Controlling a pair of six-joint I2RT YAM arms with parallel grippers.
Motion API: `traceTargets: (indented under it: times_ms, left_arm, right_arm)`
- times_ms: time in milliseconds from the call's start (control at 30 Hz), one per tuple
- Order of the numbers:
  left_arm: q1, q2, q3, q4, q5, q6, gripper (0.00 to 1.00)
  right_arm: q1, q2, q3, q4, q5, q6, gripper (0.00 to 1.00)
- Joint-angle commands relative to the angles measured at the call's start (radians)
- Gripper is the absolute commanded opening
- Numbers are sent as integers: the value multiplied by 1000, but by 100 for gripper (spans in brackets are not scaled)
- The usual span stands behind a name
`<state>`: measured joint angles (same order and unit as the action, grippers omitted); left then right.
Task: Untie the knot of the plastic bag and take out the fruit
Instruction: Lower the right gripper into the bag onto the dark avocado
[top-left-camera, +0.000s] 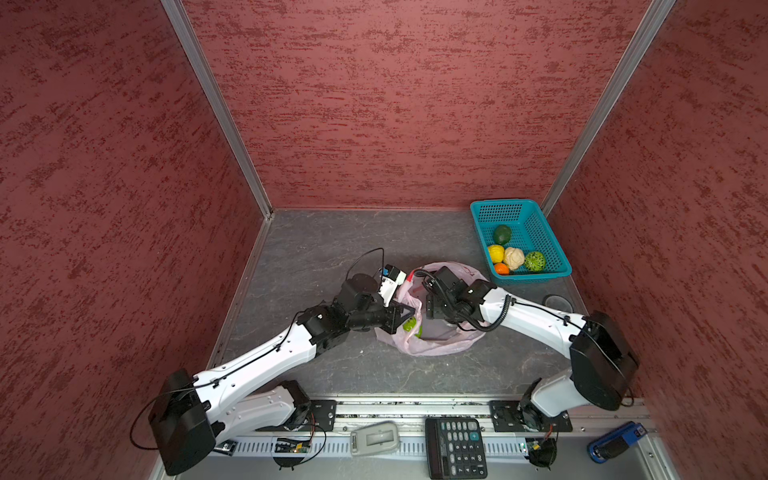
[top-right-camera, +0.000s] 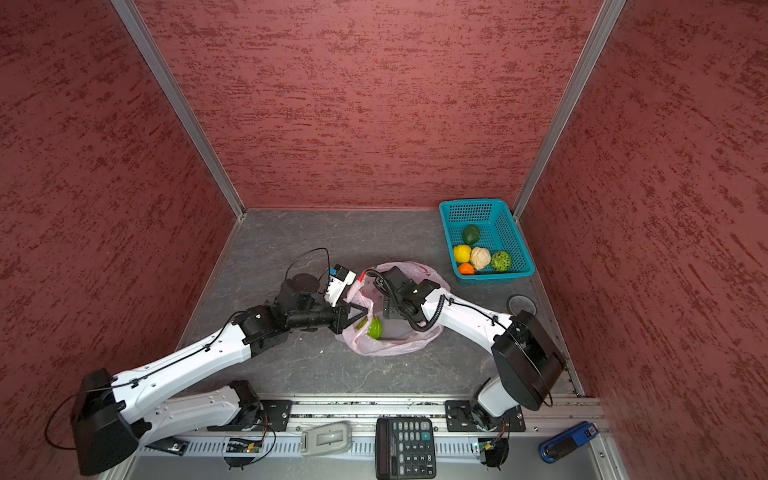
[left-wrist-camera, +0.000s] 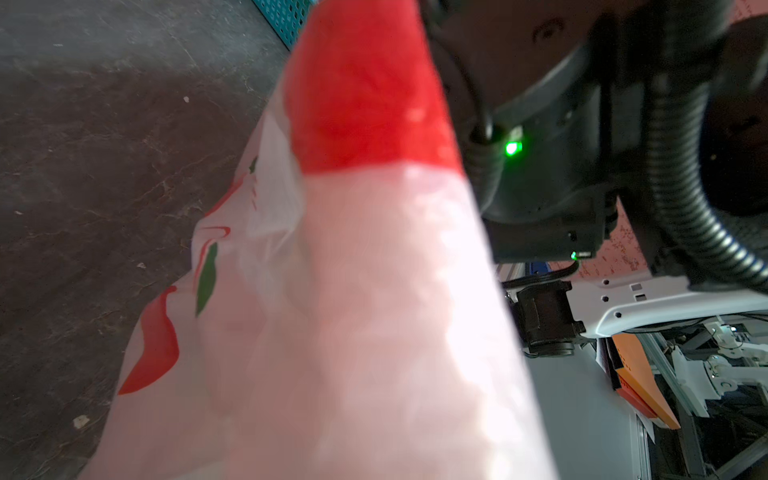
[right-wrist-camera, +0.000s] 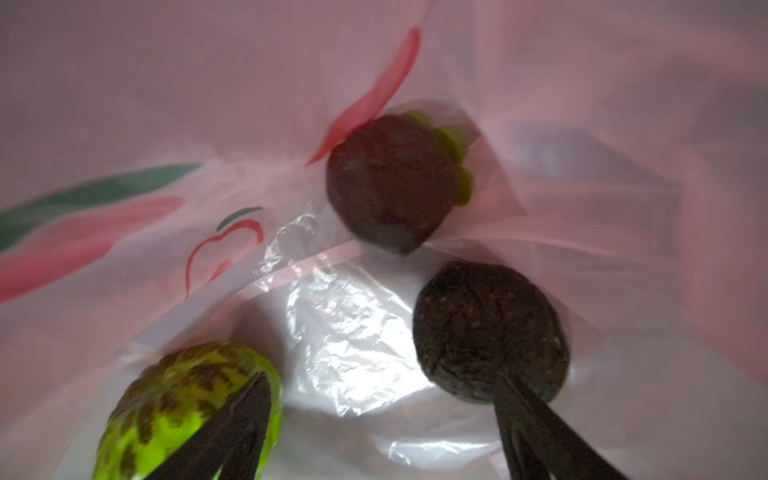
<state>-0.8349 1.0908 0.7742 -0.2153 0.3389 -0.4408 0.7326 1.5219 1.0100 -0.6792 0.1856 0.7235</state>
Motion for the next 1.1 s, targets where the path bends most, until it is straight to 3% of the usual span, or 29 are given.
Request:
traceTargets:
  times_ms: [0, 200, 667, 867, 1067]
  left_arm:
    - [-22, 18, -25, 41, 10, -8, 0]
    - [-33, 44, -41, 81, 12, -25, 0]
    - [-33, 79, -44, 124, 14, -32, 0]
    - [-30, 90, -46, 134, 17, -31, 0]
    - [-26, 80, -46, 127, 14, -29, 0]
  right_arm:
    - [-26, -44, -19, -42, 83, 35, 87]
    - [-54, -11, -17, -40, 85, 6, 88]
    - [-68, 99, -42, 69, -41, 6, 84]
    - [-68, 116, -24, 81, -38, -12, 81]
    - [-65, 82, 7, -26, 56, -4, 89]
